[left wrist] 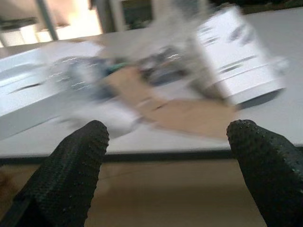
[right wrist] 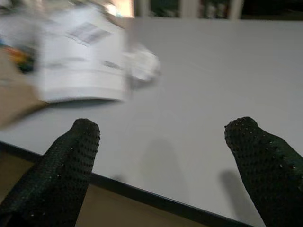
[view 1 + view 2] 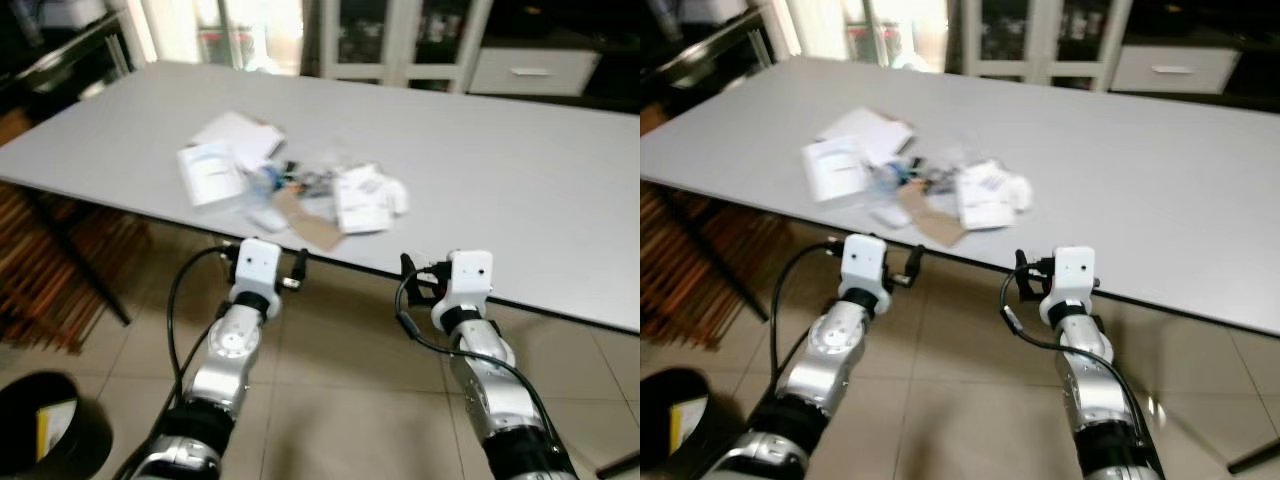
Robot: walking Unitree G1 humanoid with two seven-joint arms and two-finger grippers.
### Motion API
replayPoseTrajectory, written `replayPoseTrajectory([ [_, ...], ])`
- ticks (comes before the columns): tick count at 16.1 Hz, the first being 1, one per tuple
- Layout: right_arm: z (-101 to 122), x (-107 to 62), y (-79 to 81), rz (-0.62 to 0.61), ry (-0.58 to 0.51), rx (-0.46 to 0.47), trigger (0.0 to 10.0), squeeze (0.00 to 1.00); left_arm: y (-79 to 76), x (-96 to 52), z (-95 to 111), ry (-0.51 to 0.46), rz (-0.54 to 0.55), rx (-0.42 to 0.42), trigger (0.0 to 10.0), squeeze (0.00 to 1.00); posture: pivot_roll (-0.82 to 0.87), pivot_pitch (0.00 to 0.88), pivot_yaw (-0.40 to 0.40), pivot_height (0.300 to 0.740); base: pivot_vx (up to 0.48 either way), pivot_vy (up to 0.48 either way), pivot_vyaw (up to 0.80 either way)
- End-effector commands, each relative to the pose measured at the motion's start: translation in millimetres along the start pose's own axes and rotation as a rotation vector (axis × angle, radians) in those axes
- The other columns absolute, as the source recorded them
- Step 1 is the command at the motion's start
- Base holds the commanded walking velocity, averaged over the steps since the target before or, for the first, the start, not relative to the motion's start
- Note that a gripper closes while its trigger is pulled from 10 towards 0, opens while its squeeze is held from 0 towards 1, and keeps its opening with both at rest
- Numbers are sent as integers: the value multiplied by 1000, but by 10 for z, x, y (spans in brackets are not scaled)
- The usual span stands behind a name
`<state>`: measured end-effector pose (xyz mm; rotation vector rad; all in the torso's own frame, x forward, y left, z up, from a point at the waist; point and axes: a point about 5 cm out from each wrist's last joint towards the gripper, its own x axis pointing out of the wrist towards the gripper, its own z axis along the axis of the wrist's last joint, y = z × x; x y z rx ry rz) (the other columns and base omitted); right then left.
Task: Picking trash to rubbish bin
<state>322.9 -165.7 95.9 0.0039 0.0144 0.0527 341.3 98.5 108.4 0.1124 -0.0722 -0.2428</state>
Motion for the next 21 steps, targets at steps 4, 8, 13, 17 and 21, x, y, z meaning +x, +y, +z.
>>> replayPoseTrajectory([
  [4, 37, 17, 39, 17, -17, 4, 10000, 0, 68, -9, -16, 10, 18, 15, 10000, 0, -75, 104, 49, 740, 275, 0, -600],
  [8, 41, 21, 42, 12, -18, 7, 10000, 0, 59, -4, 2, 4, 9, 24, 10000, 0, -76, 101, 53, 740, 140, 0, 0],
  [13, 37, 21, 46, 12, -17, 7, 10000, 0, 51, -4, 0, 4, 5, 23, 10000, 0, -77, 95, 55, 740, 332, 0, 0],
  [17, 34, 19, 46, 16, -17, 9, 10000, 0, 36, -10, -1, 1, 1, 20, 10000, 0, -79, 91, 54, 740, 374, 0, 0],
  [21, 29, 20, 48, 20, -9, 17, 10000, 0, 28, -13, -7, 5, 1, 23, 10000, 0, -79, 97, 50, 740, 434, 0, -316],
])
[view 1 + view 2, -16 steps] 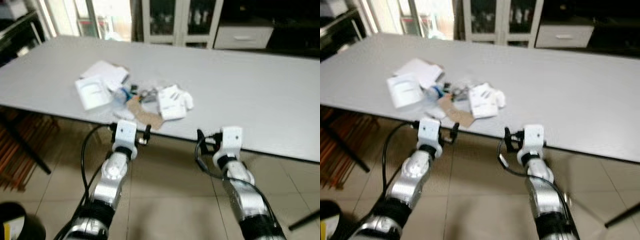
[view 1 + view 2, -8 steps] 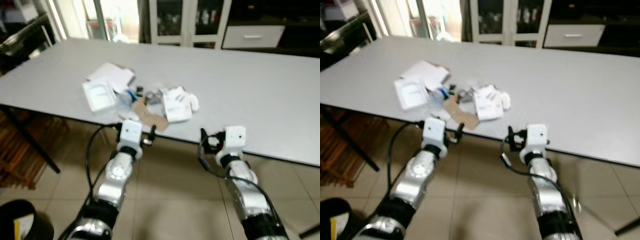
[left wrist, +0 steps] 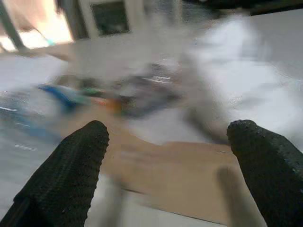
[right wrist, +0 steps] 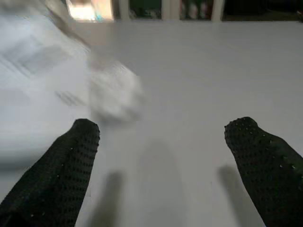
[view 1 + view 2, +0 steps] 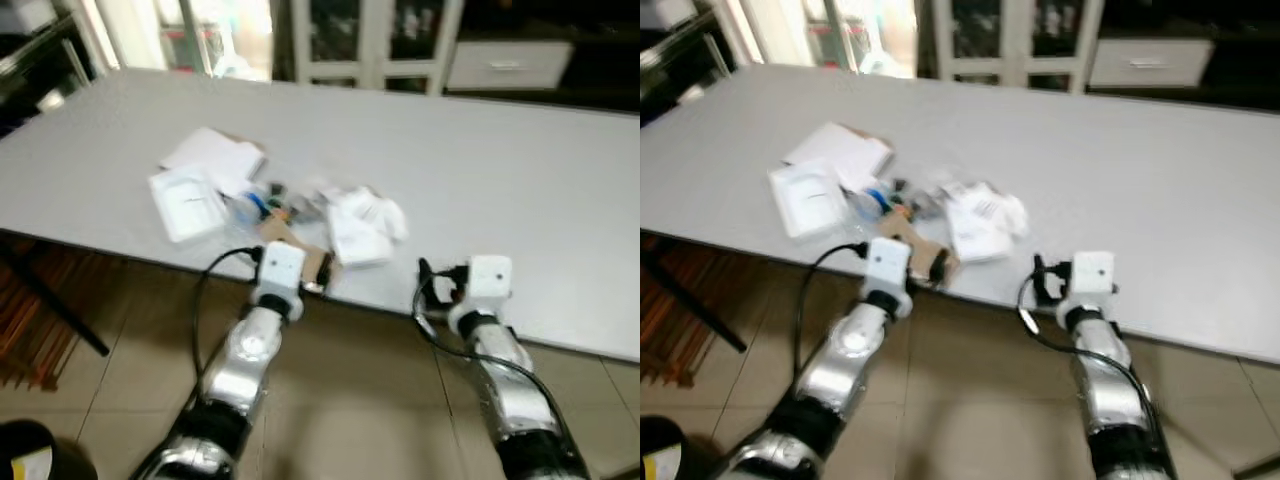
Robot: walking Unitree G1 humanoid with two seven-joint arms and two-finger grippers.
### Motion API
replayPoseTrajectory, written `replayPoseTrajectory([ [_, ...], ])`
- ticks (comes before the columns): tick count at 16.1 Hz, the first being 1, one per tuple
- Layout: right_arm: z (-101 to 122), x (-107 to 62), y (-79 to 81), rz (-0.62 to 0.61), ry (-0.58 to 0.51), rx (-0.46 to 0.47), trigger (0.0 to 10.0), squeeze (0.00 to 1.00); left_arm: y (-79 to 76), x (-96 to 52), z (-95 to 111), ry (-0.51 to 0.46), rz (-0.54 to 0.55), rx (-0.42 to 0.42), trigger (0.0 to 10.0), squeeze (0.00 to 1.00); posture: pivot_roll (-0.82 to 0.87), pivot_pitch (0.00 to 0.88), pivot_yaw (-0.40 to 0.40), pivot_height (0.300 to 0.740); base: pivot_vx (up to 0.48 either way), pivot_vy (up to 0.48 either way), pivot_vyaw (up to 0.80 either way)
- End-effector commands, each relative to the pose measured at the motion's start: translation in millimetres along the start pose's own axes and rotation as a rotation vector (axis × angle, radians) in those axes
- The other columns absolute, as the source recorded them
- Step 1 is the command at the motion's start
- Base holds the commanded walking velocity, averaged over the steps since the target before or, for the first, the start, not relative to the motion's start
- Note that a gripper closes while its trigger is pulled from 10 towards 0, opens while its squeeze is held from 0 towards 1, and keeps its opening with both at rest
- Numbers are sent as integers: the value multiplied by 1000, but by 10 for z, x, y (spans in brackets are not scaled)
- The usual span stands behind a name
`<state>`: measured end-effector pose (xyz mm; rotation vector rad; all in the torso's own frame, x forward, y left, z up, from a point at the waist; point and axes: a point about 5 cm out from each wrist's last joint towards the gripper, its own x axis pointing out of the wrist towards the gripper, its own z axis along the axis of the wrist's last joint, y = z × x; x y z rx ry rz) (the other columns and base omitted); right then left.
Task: Picking trash to rubbish bin
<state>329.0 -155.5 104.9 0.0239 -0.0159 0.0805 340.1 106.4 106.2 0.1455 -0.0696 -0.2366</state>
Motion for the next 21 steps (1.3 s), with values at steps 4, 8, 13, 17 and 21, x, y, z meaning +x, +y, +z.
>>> replayPoseTrajectory([
  [4, -60, -50, -42, -4, 19, -16, 10000, 0, -57, 14, 18, -2, -13, -20, 10000, 0, -74, 101, 48, 740, 206, 0, 0],
  [8, -57, -49, -41, -7, 17, -13, 10000, 0, -83, 4, 10, 2, -36, -35, 10000, 0, -75, 105, 48, 740, 0, 0, 0],
  [13, -59, -45, -44, -9, 19, -13, 10000, 0, -97, -1, -8, 15, -56, -30, 10000, 0, -74, 106, 49, 740, 0, 0, 0],
  [17, -58, -47, -47, -10, 19, -13, 10000, 0, -134, 9, 72, -13, -116, -109, 10000, 0, -74, 107, 51, 740, 0, 0, 0],
  [21, -54, -43, -72, -24, 19, -20, 10000, 0, -321, 29, 118, -8, -256, -168, 10000, 0, -80, 105, 52, 740, 0, 0, 0],
])
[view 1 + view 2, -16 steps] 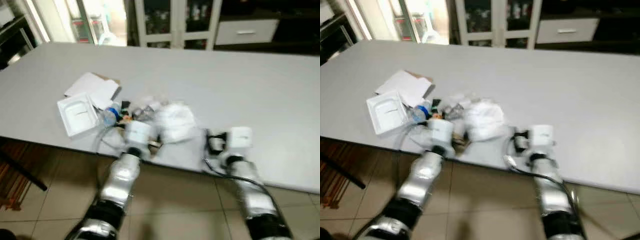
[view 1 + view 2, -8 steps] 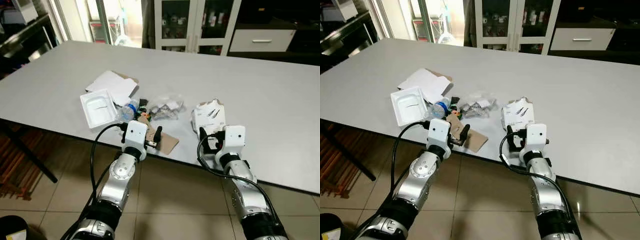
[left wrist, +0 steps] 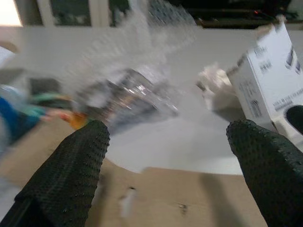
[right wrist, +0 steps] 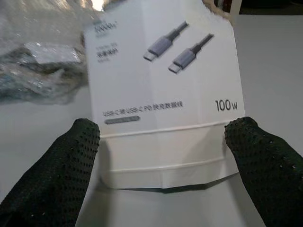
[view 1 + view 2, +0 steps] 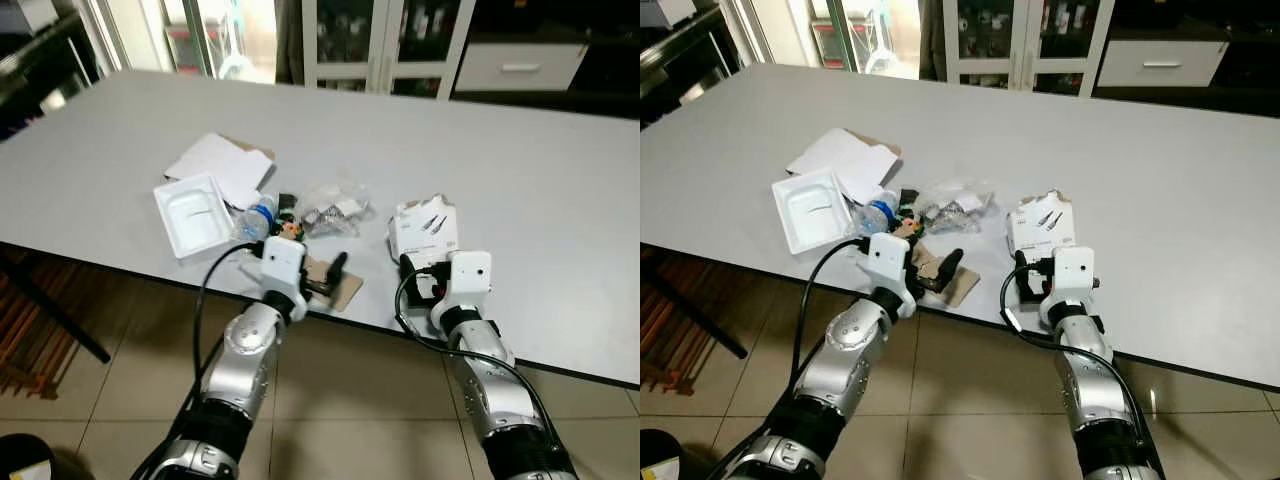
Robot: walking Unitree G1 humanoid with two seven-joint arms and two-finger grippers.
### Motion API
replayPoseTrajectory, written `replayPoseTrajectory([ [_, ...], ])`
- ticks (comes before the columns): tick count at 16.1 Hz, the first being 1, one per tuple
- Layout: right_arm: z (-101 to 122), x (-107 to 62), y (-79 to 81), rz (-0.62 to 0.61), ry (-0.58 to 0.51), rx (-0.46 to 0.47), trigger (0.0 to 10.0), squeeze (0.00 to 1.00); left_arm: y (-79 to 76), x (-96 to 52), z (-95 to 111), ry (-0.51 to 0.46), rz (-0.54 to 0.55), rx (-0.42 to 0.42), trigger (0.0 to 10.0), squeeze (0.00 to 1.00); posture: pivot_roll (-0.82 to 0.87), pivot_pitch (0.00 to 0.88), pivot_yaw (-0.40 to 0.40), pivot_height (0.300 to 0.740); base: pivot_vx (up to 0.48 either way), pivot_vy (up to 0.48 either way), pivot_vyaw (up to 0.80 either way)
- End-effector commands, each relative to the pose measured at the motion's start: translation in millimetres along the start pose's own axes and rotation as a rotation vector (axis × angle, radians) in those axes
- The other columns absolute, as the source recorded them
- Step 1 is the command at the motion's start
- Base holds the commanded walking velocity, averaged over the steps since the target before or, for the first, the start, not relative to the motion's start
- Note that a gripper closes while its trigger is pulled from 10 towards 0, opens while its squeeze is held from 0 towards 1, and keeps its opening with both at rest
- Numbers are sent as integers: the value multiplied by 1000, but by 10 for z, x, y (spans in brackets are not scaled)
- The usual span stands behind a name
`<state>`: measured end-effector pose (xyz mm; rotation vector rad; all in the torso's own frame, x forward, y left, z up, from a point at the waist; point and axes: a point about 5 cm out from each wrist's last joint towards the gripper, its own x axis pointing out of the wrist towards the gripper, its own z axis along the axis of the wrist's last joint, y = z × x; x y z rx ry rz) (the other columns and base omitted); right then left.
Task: Picking trash to rubbish bin
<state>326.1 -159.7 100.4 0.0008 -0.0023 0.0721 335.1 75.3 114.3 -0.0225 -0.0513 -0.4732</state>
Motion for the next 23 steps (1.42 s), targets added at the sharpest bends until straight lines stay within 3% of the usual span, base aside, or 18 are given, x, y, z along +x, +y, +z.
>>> replayPoseTrajectory([
  [1, -10, -11, -39, -17, 4, 3, 10000, 0, -22, -3, -43, 31, -25, 12, 10000, 0, -82, 105, 52, 740, 0, 0, 0],
  [5, -14, -13, -46, -23, 6, 0, 10000, 0, -13, -38, -97, 53, -30, 1, 10000, 0, -76, 104, 52, 740, 0, 0, 0],
  [12, 55, 12, -274, -120, -13, 8, 10000, 0, -129, 6, 44, 10, -137, -10, 10000, 0, -78, 96, 54, 740, 0, 0, 0],
  [16, 49, 10, -289, -28, 12, 21, 10000, 0, -177, 11, -25, 46, -172, -5, 10000, 0, -86, 90, 55, 740, 0, 0, 0],
  [19, 0, -35, -190, 123, 51, 63, 10000, 0, -190, 24, -72, 73, -190, -2, 10000, 0, -96, 86, 60, 740, 0, 0, 0],
  [23, -9, -59, -145, 177, 59, 87, 10000, 0, -184, 56, -102, 84, -202, -46, 10000, 0, -105, 82, 60, 740, 0, 0, 0],
])
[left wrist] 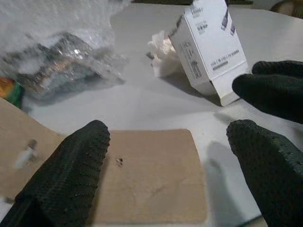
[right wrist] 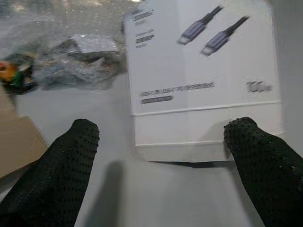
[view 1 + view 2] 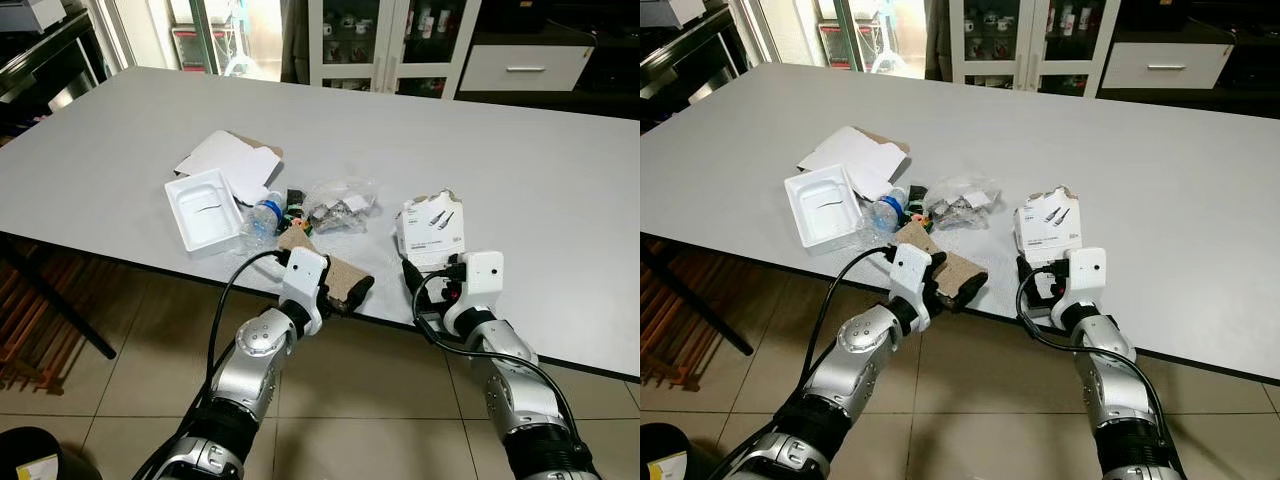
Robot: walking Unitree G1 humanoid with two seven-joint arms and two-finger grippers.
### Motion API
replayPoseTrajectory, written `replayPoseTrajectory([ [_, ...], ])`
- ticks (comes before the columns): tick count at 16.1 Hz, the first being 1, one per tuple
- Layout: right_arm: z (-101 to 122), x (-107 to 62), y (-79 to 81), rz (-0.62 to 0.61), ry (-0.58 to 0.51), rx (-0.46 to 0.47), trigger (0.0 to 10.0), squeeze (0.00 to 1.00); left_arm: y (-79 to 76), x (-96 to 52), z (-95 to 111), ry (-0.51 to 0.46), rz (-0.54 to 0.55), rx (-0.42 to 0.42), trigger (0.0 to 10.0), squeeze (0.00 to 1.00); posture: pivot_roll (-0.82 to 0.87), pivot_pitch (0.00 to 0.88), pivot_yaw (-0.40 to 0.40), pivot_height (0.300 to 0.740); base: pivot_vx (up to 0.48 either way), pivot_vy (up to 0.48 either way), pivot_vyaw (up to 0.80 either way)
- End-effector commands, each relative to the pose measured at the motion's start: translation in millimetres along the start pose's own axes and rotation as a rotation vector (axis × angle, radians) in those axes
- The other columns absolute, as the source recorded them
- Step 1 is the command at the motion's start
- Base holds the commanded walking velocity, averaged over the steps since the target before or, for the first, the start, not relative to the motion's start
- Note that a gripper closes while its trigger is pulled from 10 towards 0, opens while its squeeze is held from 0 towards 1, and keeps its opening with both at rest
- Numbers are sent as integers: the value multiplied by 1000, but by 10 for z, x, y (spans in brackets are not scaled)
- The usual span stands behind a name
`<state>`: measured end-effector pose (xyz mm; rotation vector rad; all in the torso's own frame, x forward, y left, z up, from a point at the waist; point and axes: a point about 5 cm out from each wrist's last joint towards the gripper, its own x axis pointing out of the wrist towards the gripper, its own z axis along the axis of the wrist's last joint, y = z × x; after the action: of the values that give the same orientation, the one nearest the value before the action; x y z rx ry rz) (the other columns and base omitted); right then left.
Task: Picking trash to rubbish bin
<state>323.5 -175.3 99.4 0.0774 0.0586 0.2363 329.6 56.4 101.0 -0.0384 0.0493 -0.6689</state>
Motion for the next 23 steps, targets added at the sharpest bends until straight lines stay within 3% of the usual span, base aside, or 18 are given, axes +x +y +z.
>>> replayPoseTrajectory([
  [1, -3, -26, 18, 31, 5, 19, 10000, 0, 18, 32, 45, -11, -12, -7, 10000, 0, -106, 84, 59, 740, 0, 0, 0],
  [4, 23, -48, -56, 7, 1, 17, 10000, 0, 44, 61, 113, -43, -27, -42, 10000, 0, -106, 90, 55, 740, 0, 0, 0],
  [10, 95, -35, -119, -6, -12, 2, 10000, 0, 15, 70, 113, -46, -58, -32, 10000, 0, -101, 95, 51, 740, 0, 0, 0],
  [17, 223, -62, -409, -114, -28, -44, 10000, 0, -12, 152, 87, -28, -46, -56, 10000, 0, -114, 99, 53, 740, 0, 0, 0],
  [20, 232, -65, -429, -122, -28, -50, 10000, 0, -45, 269, 157, -43, -29, -125, 10000, 0, -124, 104, 55, 740, 0, 0, 0],
  [23, 224, -77, -414, -126, -32, -47, 10000, 0, -191, 434, 292, -55, -81, -138, 10000, 0, -140, 108, 58, 740, 0, 0, 0],
])
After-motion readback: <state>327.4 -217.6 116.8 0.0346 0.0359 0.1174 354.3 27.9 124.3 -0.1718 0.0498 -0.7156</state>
